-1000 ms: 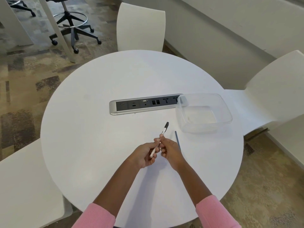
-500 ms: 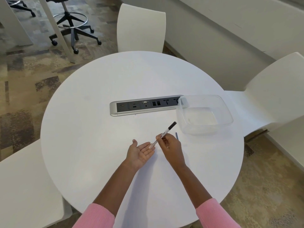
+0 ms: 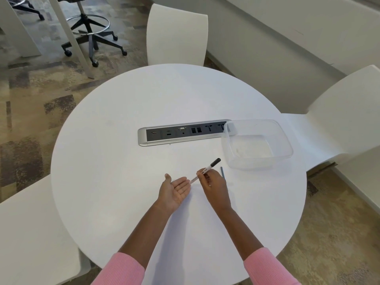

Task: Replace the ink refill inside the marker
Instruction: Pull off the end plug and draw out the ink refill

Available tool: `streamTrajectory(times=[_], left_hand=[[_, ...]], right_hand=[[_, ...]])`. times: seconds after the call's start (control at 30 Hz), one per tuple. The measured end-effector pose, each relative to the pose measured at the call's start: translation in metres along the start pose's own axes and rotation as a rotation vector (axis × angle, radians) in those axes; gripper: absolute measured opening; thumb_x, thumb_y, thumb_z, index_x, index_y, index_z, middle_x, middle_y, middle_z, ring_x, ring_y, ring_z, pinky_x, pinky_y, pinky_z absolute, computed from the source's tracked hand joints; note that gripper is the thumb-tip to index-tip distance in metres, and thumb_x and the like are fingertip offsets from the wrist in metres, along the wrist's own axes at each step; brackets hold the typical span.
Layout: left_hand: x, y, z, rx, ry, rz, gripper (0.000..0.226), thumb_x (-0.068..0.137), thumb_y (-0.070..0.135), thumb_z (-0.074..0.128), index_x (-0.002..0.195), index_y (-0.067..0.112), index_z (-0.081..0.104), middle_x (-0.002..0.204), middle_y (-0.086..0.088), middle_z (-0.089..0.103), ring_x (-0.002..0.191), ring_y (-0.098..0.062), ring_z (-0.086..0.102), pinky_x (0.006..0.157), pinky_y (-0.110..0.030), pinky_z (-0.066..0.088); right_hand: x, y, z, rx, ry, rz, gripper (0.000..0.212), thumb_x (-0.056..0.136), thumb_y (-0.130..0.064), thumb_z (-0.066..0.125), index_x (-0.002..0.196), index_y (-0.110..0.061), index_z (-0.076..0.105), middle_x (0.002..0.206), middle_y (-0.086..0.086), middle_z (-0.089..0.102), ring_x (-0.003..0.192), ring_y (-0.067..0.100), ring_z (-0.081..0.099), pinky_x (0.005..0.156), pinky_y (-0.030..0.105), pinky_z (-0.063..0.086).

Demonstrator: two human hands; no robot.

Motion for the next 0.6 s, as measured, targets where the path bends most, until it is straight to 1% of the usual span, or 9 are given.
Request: streamTrajectory(times=[0.1,0.17,0.23,0.3,0.37,0.4,0.47,0.53,0.6], left_hand=[[0.003,0.001,-0.005,0.09,0.031,0.105,0.065,0.098,0.045,0.019,0.129,-0.006,0.045,0.137,-0.02,0.048,0.129,-0.031,0.044,0.106,-0.036,0.035],[0.004,0.005,-0.009,0.255,0.092,0.251,0.058,0.099,0.043,0.022,0.123,0.0,0.053,0.124,-0.015,0.055,0.121,-0.027,0.05,0.1,-0.033,0.038],[0.0,0.011,-0.01,0.54,0.169,0.432,0.043,0.099,0.037,0.031,0.111,0.009,0.062,0.115,-0.01,0.059,0.111,-0.024,0.053,0.095,-0.031,0.038],[-0.003,0.016,-0.01,0.902,0.223,0.608,0.033,0.097,0.027,0.042,0.121,0.011,0.058,0.129,-0.008,0.057,0.121,-0.023,0.05,0.101,-0.027,0.034],[0.001,0.013,-0.008,1.299,0.195,0.72,0.043,0.094,0.021,0.047,0.136,0.009,0.042,0.145,-0.009,0.042,0.136,-0.022,0.034,0.109,-0.025,0.025],[0.004,0.009,-0.008,1.48,0.171,0.725,0.051,0.094,0.021,0.047,0.141,0.009,0.032,0.152,-0.007,0.03,0.142,-0.022,0.022,0.115,-0.029,0.017],[0.009,0.002,-0.013,1.746,0.162,0.685,0.063,0.094,0.026,0.046,0.146,0.01,0.016,0.158,-0.003,0.007,0.146,-0.023,0.001,0.118,-0.037,0.003],[0.01,0.0,-0.017,1.856,0.166,0.674,0.069,0.094,0.03,0.044,0.148,0.012,0.006,0.159,-0.002,-0.004,0.146,-0.023,-0.006,0.118,-0.038,-0.002],[0.01,0.0,-0.018,1.88,0.162,0.67,0.07,0.094,0.034,0.043,0.148,0.013,0.003,0.159,-0.001,-0.007,0.146,-0.022,-0.007,0.118,-0.037,-0.003]], right_hand=[[0.004,0.007,0.0,-0.055,-0.025,0.052,0.019,0.091,-0.018,0.052,0.094,-0.007,0.066,0.092,0.014,0.067,0.083,0.021,0.062,0.074,0.024,0.047],[0.003,0.004,-0.003,-0.081,0.023,0.001,0.018,0.091,-0.017,0.051,0.093,-0.007,0.066,0.087,0.004,0.064,0.081,0.019,0.06,0.073,0.015,0.044],[0.002,-0.002,-0.006,-0.104,0.064,-0.071,0.016,0.092,-0.015,0.05,0.092,-0.008,0.065,0.088,-0.007,0.06,0.082,0.013,0.056,0.072,0.004,0.036],[0.003,0.0,0.0,-0.181,0.002,-0.097,0.019,0.093,-0.017,0.048,0.094,-0.005,0.064,0.097,0.004,0.063,0.089,0.017,0.055,0.08,0.006,0.034],[0.004,0.008,0.009,-0.264,-0.128,-0.069,0.023,0.094,-0.019,0.046,0.1,-0.003,0.062,0.101,0.013,0.061,0.096,0.024,0.054,0.083,0.02,0.039],[0.004,0.011,0.012,-0.288,-0.175,-0.046,0.024,0.095,-0.019,0.044,0.102,-0.003,0.061,0.101,0.014,0.06,0.098,0.025,0.054,0.081,0.025,0.039],[0.005,0.013,0.011,-0.294,-0.181,-0.037,0.025,0.095,-0.019,0.042,0.103,-0.003,0.06,0.101,0.015,0.06,0.098,0.025,0.054,0.08,0.028,0.041],[0.004,0.011,0.007,-0.259,-0.115,-0.062,0.024,0.095,-0.017,0.043,0.101,-0.002,0.061,0.1,0.014,0.061,0.097,0.025,0.056,0.08,0.029,0.044],[0.003,0.01,0.003,-0.225,-0.057,-0.075,0.022,0.094,-0.014,0.045,0.098,-0.002,0.062,0.098,0.014,0.063,0.095,0.024,0.057,0.079,0.029,0.045]])
Point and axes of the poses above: each hand's wrist, its own x-axis towards the middle knuckle, its own z-axis out of the palm, y = z × x, the point moved 5 cm from there along x, towards the middle knuckle
